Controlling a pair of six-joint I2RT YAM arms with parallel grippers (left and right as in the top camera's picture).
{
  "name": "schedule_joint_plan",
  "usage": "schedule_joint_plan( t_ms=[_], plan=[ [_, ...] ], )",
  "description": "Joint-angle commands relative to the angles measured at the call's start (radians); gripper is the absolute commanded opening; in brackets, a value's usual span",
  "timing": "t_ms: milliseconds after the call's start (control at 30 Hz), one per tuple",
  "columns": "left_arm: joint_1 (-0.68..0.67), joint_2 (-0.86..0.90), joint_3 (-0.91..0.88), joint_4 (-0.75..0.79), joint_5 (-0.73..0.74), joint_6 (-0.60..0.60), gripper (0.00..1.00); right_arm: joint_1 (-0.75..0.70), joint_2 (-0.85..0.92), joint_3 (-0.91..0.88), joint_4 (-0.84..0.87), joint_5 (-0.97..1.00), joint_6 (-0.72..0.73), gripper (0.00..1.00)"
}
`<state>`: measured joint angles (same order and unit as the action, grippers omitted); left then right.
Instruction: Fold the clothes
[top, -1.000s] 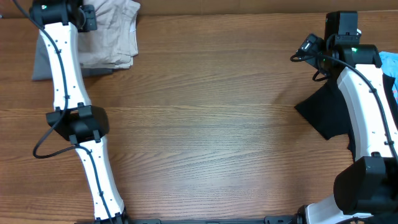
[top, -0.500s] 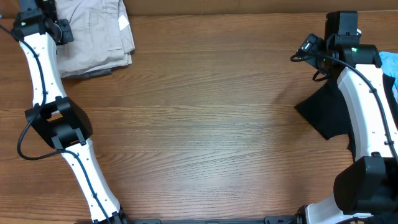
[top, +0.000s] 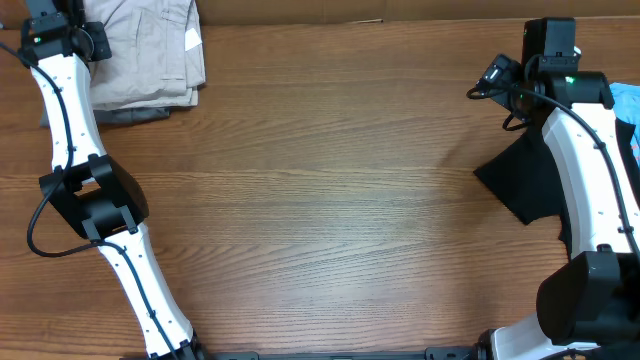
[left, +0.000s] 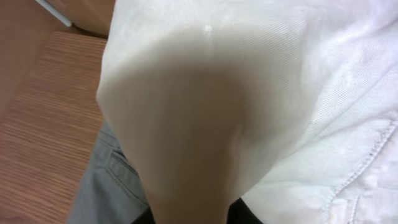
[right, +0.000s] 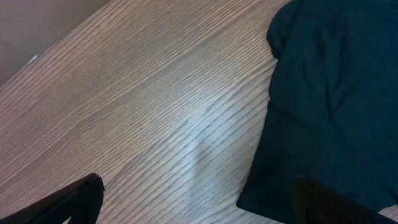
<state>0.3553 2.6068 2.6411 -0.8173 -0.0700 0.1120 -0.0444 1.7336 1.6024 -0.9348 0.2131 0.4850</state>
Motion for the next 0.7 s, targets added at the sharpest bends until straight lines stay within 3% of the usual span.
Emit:
schedule_joint_plan(
  t_ms=[0, 233, 367, 533, 567, 667],
  plan=[
    [0.024, -0.043, -0.033, 0.045, -0.102, 0.006, 0.27, -0.002, -0.005, 0.013, 0.005, 0.002, -0.002, 1.00],
    [0.048, -0.043, -0.096, 0.089, -0.146, 0.007, 0.37, -0.002, -0.005, 0.013, 0.005, 0.002, -0.002, 1.00],
    [0.051, -0.052, -0.089, 0.077, -0.154, -0.004, 0.36, -0.002, -0.005, 0.013, 0.005, 0.002, -0.002, 1.00],
    [0.049, -0.108, -0.044, 0.075, -0.199, -0.016, 0.42, -0.002, -0.005, 0.013, 0.005, 0.002, -0.002, 1.00],
    [0.049, -0.123, -0.039, 0.062, -0.197, -0.024, 0.41, -0.002, -0.005, 0.013, 0.005, 0.002, -0.002, 1.00],
    [0.044, -0.159, -0.038, 0.002, -0.133, -0.064, 0.26, -0.002, -0.005, 0.013, 0.005, 0.002, -0.002, 1.00]
  ],
)
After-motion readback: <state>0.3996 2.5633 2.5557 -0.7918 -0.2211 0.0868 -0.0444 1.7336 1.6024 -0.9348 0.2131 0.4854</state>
